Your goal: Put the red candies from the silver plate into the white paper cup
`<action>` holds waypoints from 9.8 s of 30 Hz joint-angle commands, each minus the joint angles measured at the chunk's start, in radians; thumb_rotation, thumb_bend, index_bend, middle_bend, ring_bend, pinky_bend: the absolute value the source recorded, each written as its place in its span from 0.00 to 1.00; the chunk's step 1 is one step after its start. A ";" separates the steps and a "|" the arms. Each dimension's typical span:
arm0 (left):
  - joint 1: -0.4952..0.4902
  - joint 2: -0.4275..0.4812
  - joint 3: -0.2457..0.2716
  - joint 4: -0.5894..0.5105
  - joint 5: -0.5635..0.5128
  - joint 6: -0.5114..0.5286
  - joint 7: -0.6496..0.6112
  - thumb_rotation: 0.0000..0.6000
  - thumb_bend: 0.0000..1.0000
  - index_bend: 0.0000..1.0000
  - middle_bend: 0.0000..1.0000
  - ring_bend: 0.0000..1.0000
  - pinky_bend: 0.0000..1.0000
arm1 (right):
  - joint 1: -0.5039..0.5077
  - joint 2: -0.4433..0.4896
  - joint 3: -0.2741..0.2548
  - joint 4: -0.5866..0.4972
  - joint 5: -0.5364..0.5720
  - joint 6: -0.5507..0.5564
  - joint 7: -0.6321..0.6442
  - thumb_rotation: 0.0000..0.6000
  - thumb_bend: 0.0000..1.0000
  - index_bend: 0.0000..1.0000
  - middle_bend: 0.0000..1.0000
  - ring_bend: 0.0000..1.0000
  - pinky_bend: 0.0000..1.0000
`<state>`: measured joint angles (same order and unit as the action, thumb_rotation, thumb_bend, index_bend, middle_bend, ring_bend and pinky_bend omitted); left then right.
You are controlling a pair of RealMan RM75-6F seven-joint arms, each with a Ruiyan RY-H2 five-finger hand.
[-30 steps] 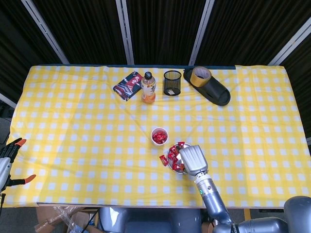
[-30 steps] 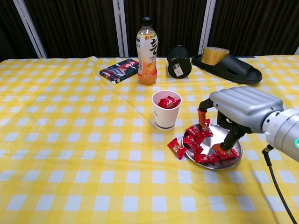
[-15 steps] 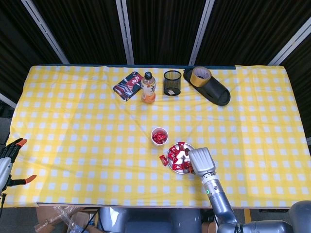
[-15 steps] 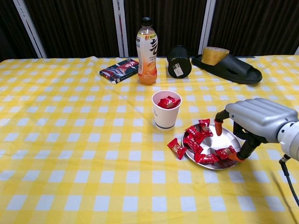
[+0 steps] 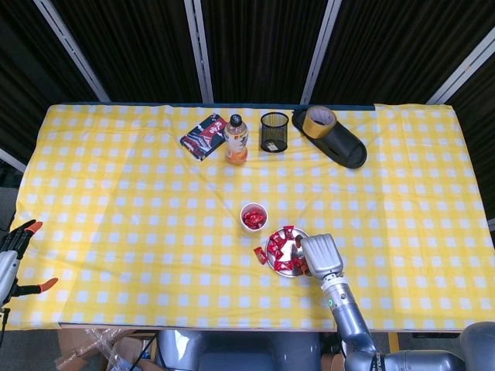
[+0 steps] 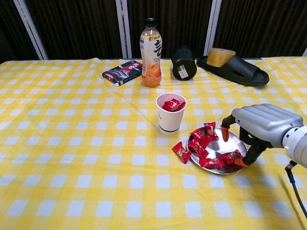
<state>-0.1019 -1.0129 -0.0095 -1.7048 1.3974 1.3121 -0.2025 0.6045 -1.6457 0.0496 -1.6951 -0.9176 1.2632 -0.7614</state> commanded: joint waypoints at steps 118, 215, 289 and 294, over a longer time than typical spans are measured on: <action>-0.015 0.018 -0.008 -0.010 -0.027 -0.043 -0.045 1.00 0.03 0.00 0.00 0.00 0.00 | 0.251 -0.075 0.235 0.008 0.137 -0.037 -0.030 1.00 0.39 0.39 0.97 1.00 0.95; -0.008 0.012 -0.021 -0.008 -0.045 -0.032 -0.033 1.00 0.03 0.01 0.00 0.00 0.00 | 0.150 -0.146 0.024 0.027 0.049 -0.068 -0.159 1.00 0.50 0.53 0.97 1.00 0.95; -0.019 0.024 -0.020 -0.021 -0.059 -0.061 -0.035 1.00 0.03 0.01 0.00 0.00 0.00 | 0.299 0.023 0.180 -0.041 0.107 -0.029 -0.104 1.00 0.50 0.27 0.97 1.00 0.95; -0.017 0.022 -0.019 -0.021 -0.053 -0.054 -0.030 1.00 0.03 0.01 0.00 0.00 0.00 | 0.252 0.094 0.157 -0.134 0.052 0.034 -0.093 1.00 0.50 0.27 0.97 1.00 0.95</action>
<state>-0.1196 -0.9905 -0.0286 -1.7261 1.3442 1.2576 -0.2324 0.8767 -1.5780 0.2185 -1.7995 -0.8440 1.2732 -0.8600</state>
